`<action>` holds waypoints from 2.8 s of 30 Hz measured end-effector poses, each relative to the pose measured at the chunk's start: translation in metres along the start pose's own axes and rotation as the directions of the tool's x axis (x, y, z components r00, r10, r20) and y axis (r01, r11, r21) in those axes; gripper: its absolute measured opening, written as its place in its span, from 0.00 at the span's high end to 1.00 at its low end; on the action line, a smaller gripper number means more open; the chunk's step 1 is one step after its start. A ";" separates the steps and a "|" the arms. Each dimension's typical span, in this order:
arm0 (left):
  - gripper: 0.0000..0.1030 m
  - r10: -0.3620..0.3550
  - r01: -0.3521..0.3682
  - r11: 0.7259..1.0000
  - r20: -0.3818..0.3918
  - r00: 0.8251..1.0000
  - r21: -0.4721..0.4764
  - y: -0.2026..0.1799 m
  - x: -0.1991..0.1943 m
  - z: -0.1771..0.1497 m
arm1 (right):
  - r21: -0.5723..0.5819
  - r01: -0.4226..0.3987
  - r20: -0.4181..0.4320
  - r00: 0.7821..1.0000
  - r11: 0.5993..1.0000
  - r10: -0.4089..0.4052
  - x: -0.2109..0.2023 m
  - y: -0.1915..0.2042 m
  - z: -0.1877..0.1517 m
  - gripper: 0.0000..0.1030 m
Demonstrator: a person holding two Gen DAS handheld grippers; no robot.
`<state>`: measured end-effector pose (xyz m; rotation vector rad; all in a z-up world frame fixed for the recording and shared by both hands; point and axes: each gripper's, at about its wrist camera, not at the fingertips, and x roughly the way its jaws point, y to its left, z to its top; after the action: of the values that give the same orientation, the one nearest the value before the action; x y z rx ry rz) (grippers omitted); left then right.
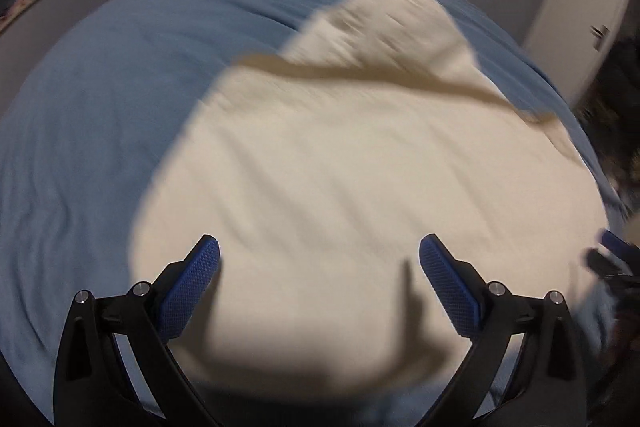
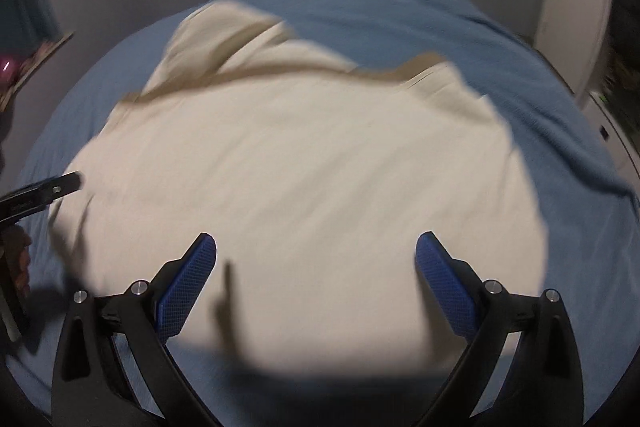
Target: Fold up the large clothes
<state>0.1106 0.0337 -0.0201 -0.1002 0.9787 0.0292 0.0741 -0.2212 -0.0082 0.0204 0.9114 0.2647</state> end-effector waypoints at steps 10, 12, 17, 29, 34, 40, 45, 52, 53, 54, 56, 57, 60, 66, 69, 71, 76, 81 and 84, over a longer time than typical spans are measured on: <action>0.05 0.030 -0.028 0.997 -0.024 0.999 0.071 -0.018 0.030 -0.042 | -0.070 0.079 0.032 0.997 0.994 -0.077 0.013 0.002 -0.040 0.07; 0.05 0.057 -0.058 0.998 -0.030 0.998 -0.012 0.002 0.034 -0.039 | 0.023 0.099 0.017 0.995 0.995 -0.100 0.014 -0.027 -0.038 0.07; 0.05 0.096 -0.104 0.986 -0.066 0.993 -0.132 0.029 0.037 -0.042 | 0.301 0.119 -0.028 0.993 0.946 -0.115 0.014 -0.099 -0.045 0.07; 0.06 0.117 -0.107 0.968 0.032 0.993 -0.228 0.039 -0.009 -0.057 | 0.386 0.105 0.021 0.992 0.917 -0.123 -0.034 -0.094 -0.060 0.07; 0.06 0.091 -0.083 0.989 0.058 0.994 -0.124 0.005 -0.035 -0.087 | 0.261 0.109 0.023 0.993 0.959 -0.119 -0.051 -0.051 -0.093 0.07; 0.06 0.071 -0.069 0.997 0.032 0.997 -0.046 -0.022 -0.050 -0.117 | 0.161 0.100 0.012 0.995 0.982 -0.104 -0.062 -0.015 -0.118 0.07; 0.06 0.071 -0.071 0.997 0.016 0.997 0.017 -0.039 -0.056 -0.130 | 0.093 0.103 0.034 0.994 0.990 -0.107 -0.069 0.001 -0.121 0.07; 0.06 0.107 -0.107 0.993 0.008 0.994 0.042 -0.044 -0.046 -0.131 | 0.041 0.141 0.029 0.989 0.989 -0.142 -0.059 0.009 -0.127 0.07; 0.06 0.108 -0.109 0.993 0.010 0.994 0.043 -0.044 -0.047 -0.131 | 0.038 0.145 0.031 0.989 0.989 -0.146 -0.059 0.009 -0.126 0.07; 0.06 0.109 -0.109 0.993 0.013 0.994 0.044 -0.044 -0.047 -0.131 | 0.033 0.145 0.032 0.989 0.989 -0.146 -0.057 0.008 -0.125 0.07; 0.06 0.109 -0.110 0.993 0.016 0.994 0.051 -0.045 -0.047 -0.131 | 0.022 0.149 0.029 0.988 0.989 -0.149 -0.056 0.010 -0.125 0.07; 0.06 0.109 -0.109 0.992 0.017 0.994 0.057 -0.046 -0.046 -0.131 | 0.014 0.150 0.028 0.988 0.989 -0.151 -0.055 0.011 -0.125 0.07; 0.06 0.110 -0.110 0.991 0.015 0.994 0.074 -0.050 -0.044 -0.131 | 0.000 0.159 0.024 0.987 0.987 -0.158 -0.052 0.012 -0.125 0.07; 0.06 0.109 -0.110 0.991 0.010 0.994 0.079 -0.051 -0.041 -0.131 | 0.024 0.163 0.005 0.987 0.986 -0.163 -0.049 0.007 -0.126 0.07; 0.06 0.109 -0.109 0.991 0.010 0.994 0.079 -0.050 -0.041 -0.131 | 0.028 0.166 0.004 0.986 0.986 -0.166 -0.049 0.005 -0.126 0.07; 0.06 0.109 -0.109 0.991 0.009 0.994 0.079 -0.050 -0.041 -0.131 | 0.031 0.168 0.001 0.986 0.985 -0.168 -0.049 0.004 -0.126 0.07; 0.06 0.108 -0.109 0.991 0.008 0.994 0.079 -0.050 -0.041 -0.131 | 0.036 0.170 -0.003 0.985 0.985 -0.170 -0.047 0.003 -0.126 0.07; 0.06 0.108 -0.109 0.991 0.007 0.994 0.078 -0.049 -0.041 -0.131 | 0.037 0.172 -0.006 0.985 0.984 -0.172 -0.046 0.003 -0.126 0.07; 0.06 0.109 -0.109 0.991 0.007 0.994 0.078 -0.049 -0.041 -0.131 | 0.039 0.172 -0.007 0.985 0.984 -0.172 -0.045 0.002 -0.126 0.07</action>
<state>-0.0173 -0.0269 -0.0553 0.0253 0.9806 0.0910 -0.0511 -0.2417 -0.0498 -0.0226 0.9164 0.0862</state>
